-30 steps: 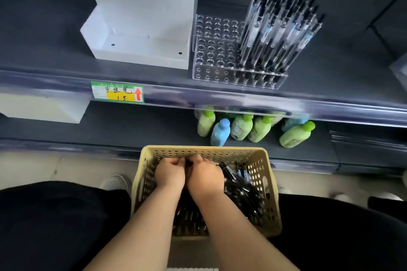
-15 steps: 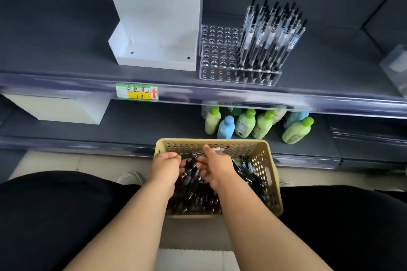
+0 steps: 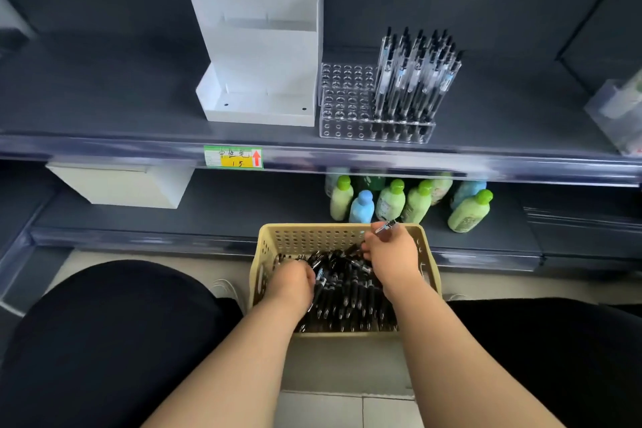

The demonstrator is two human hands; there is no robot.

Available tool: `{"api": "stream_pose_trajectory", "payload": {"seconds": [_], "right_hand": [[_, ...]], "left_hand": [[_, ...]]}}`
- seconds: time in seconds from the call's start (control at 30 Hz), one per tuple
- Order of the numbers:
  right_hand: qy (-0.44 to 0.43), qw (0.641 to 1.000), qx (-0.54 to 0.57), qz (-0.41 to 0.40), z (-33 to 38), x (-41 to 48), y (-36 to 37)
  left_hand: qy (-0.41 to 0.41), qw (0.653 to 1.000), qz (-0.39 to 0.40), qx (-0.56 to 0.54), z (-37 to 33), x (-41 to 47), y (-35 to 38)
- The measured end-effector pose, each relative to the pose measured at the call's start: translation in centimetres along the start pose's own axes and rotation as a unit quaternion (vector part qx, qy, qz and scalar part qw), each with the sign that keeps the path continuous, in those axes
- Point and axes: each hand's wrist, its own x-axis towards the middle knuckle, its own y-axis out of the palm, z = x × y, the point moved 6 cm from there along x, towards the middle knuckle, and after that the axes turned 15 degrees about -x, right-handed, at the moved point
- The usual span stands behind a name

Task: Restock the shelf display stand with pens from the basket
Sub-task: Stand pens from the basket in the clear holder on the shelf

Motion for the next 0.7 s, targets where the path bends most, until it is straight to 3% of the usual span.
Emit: {"api": "stream_pose_trajectory", "payload": {"seconds": [0.17,0.43,0.53,0.7], "right_hand": [[0.011,1.000,0.007,-0.002,-1.4,0.4,0.0],[0.009,1.000,0.007,0.012,-1.6,1.5,0.2],[0.011,1.000,0.010,0.000,-1.6,1.6,-0.1],[-0.016,0.999,0.004,-0.036,-0.5,0.5,-0.7]], "left_hand": [[-0.025,0.983,0.025,0.179,-0.4,1.0,1.9],[-0.112,0.975,0.096,0.164,0.3,2.5,2.6],[-0.100,0.984,0.077,0.128,0.3,2.2,2.6],[-0.017,0.999,0.005,-0.051,-1.4,0.4,0.0]]}}
